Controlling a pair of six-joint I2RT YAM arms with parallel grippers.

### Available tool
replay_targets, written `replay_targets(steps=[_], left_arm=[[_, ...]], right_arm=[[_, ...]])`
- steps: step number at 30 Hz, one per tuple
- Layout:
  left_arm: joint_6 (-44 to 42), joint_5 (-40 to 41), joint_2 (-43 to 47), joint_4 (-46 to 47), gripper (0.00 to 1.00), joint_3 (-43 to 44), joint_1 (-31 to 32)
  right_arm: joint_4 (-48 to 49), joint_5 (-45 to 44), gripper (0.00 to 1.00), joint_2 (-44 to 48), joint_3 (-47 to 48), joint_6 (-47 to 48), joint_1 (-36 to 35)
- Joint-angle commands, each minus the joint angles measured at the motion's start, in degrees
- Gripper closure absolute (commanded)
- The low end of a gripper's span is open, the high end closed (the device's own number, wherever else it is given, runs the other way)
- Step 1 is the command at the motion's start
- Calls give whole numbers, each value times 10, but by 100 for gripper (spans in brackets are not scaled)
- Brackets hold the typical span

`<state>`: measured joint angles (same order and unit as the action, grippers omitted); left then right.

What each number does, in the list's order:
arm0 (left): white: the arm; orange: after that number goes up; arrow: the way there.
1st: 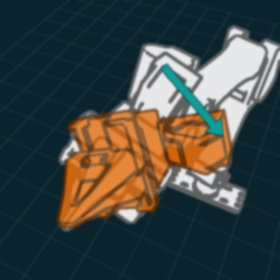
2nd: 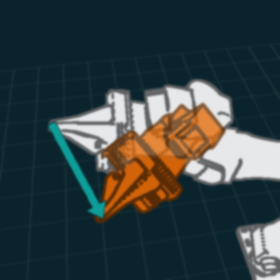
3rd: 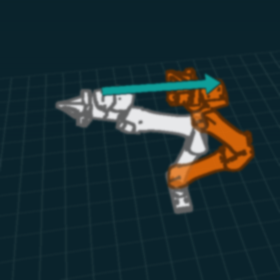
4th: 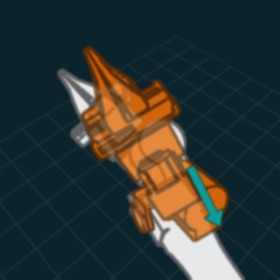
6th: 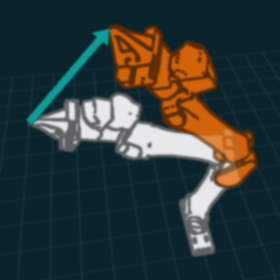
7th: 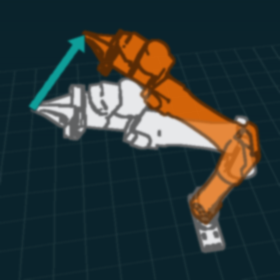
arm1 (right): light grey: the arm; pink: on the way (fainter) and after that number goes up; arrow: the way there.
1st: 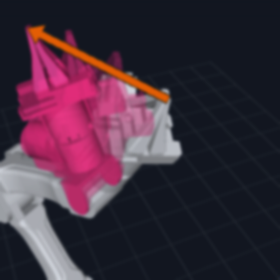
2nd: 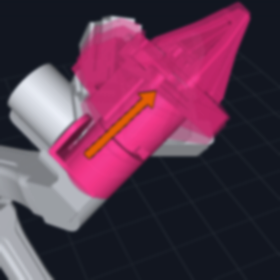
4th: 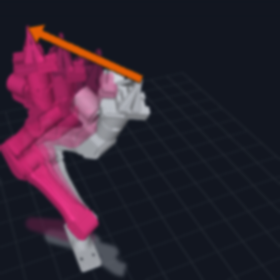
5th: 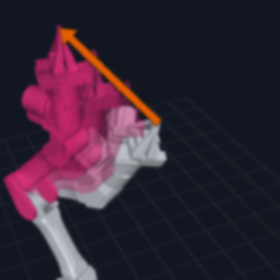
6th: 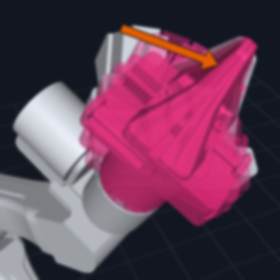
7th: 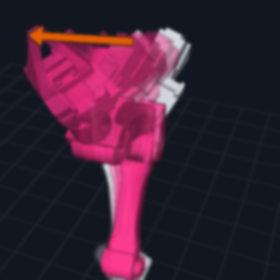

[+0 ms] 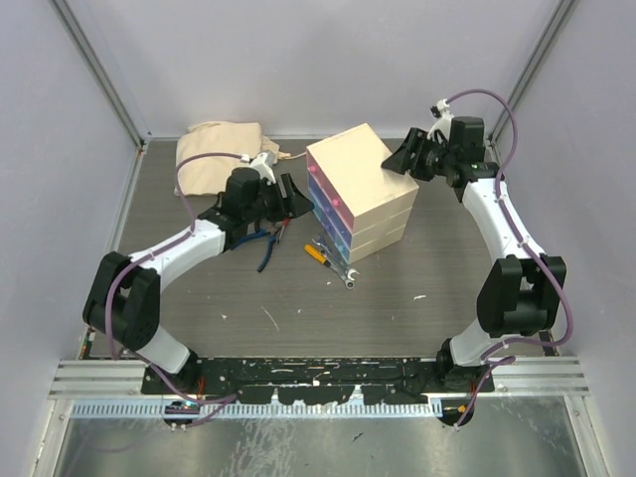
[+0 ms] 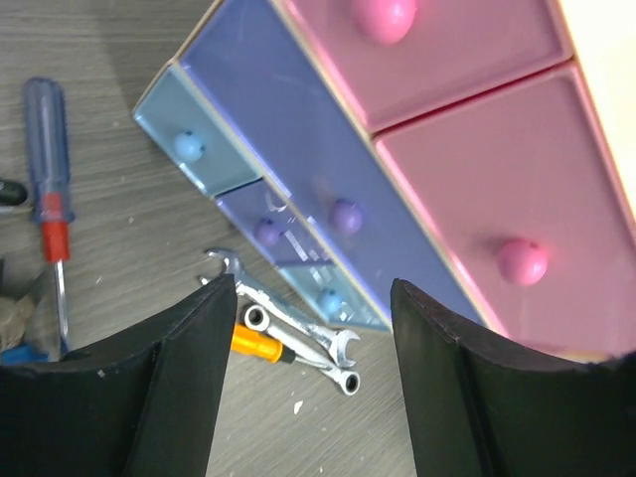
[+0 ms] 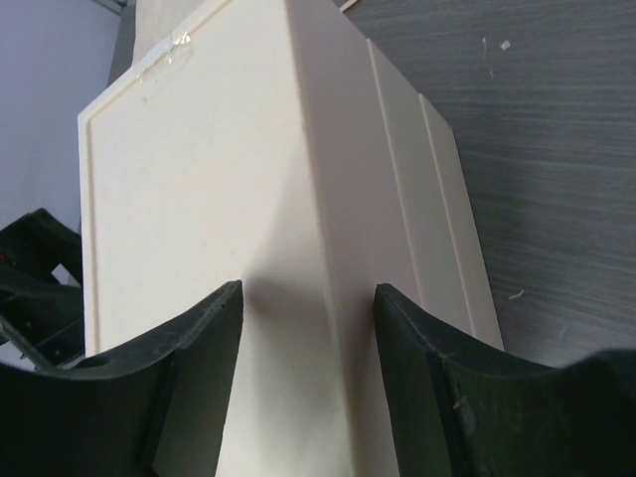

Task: Sort the tools into containers
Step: Move the storage box to the center of the board, then open the drawer in the storage box.

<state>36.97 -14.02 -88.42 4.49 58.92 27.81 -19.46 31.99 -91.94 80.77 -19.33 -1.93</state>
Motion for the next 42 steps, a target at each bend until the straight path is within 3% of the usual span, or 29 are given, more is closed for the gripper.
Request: replay_targets(steps=[1, 14, 28, 42], left_arm=[[21, -56, -34, 142, 37, 20, 3], [14, -203, -163, 299, 52, 38, -12], [17, -290, -224, 321, 62, 85, -23], [50, -322, -243, 358, 60, 95, -23]], right_arm=[[11, 25, 40, 38, -21, -21, -15], [-2, 33, 40, 32, -14, -8, -19], [-8, 31, 40, 24, -8, -5, -29], [-19, 21, 39, 21, 0, 1, -39]])
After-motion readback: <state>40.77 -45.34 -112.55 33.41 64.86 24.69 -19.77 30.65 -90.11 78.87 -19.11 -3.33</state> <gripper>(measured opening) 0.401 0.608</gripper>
